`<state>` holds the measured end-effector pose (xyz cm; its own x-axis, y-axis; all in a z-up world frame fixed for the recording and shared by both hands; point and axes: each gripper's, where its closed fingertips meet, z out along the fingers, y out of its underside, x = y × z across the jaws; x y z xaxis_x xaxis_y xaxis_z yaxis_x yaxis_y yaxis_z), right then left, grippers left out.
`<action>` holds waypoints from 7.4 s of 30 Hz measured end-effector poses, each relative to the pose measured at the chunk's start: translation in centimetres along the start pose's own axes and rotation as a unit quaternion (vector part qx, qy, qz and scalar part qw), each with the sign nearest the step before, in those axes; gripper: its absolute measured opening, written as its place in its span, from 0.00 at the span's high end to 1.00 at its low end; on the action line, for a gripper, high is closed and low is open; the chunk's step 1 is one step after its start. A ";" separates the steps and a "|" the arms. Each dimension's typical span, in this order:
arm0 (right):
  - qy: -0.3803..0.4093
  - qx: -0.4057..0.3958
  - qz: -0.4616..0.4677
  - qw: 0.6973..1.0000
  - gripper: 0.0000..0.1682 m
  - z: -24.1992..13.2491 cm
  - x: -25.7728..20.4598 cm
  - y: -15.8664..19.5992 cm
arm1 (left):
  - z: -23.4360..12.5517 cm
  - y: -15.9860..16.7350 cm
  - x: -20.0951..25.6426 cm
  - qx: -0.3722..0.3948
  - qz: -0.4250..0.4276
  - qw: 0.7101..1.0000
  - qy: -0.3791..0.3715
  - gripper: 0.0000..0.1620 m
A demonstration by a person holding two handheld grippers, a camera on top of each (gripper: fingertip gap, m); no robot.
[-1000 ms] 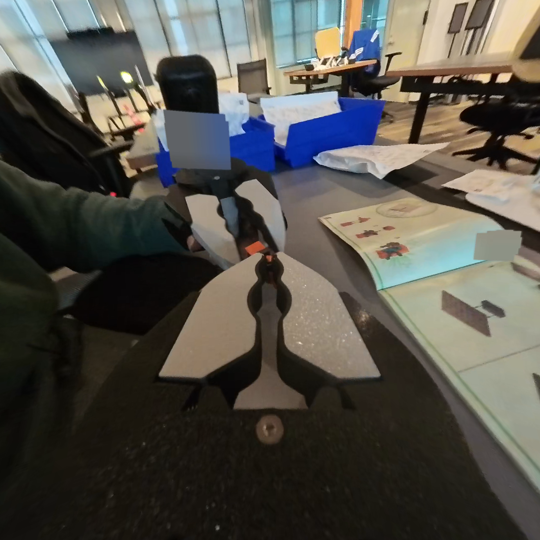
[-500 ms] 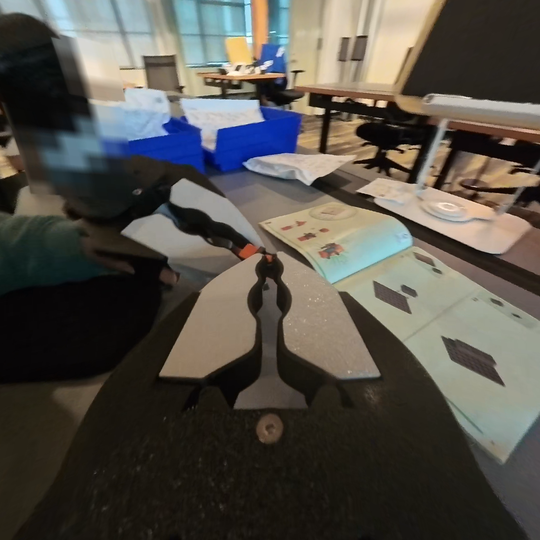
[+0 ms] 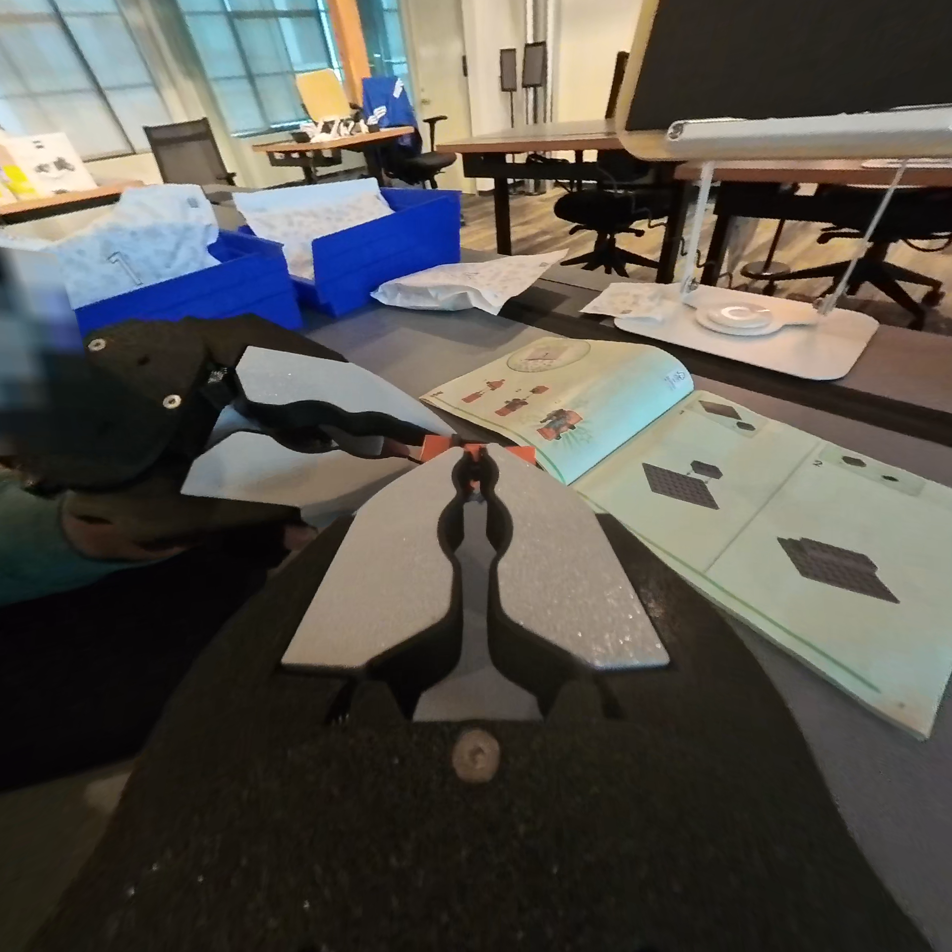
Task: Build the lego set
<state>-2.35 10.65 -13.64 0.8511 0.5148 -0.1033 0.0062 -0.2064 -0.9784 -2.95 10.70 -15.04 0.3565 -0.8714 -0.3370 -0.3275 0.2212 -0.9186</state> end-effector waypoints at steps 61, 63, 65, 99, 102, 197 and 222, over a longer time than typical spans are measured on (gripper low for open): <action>-0.487 -0.033 0.127 0.863 0.94 -6.0 -4.3 0.7 | -5.0 -3.3 3.1 0.018 -0.173 0.922 0.345 0.81; -0.515 -0.015 0.168 0.841 0.94 -6.7 -5.0 -0.2 | -5.2 -3.8 3.9 0.052 -0.169 0.920 0.349 0.82; -0.543 -0.007 0.192 0.818 0.94 -7.4 -5.9 -0.8 | -5.3 -4.5 4.6 0.079 -0.156 0.919 0.352 0.82; -0.673 -0.050 0.233 0.700 0.94 -9.3 -10.4 -1.3 | -8.6 -8.0 8.4 0.197 -0.168 0.836 0.484 0.85; -0.669 -0.050 0.231 0.705 0.94 -9.2 -10.4 -1.3 | -8.7 -8.0 8.3 0.199 -0.164 0.837 0.484 0.85; -0.188 -0.313 -0.187 0.912 1.00 -3.7 5.5 10.5 | -2.2 3.5 4.4 -0.011 -0.136 0.942 0.306 0.85; -0.254 -0.270 -0.182 0.910 0.91 -0.1 -2.4 6.6 | 0.4 5.4 5.1 -0.067 -0.049 0.945 0.316 0.85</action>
<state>-4.27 7.96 -19.82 0.3883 0.9215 0.0063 0.6140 -0.2536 -0.7474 -2.54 7.67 -21.84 -0.1898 -0.9816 -0.0212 -0.4427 0.1048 -0.8905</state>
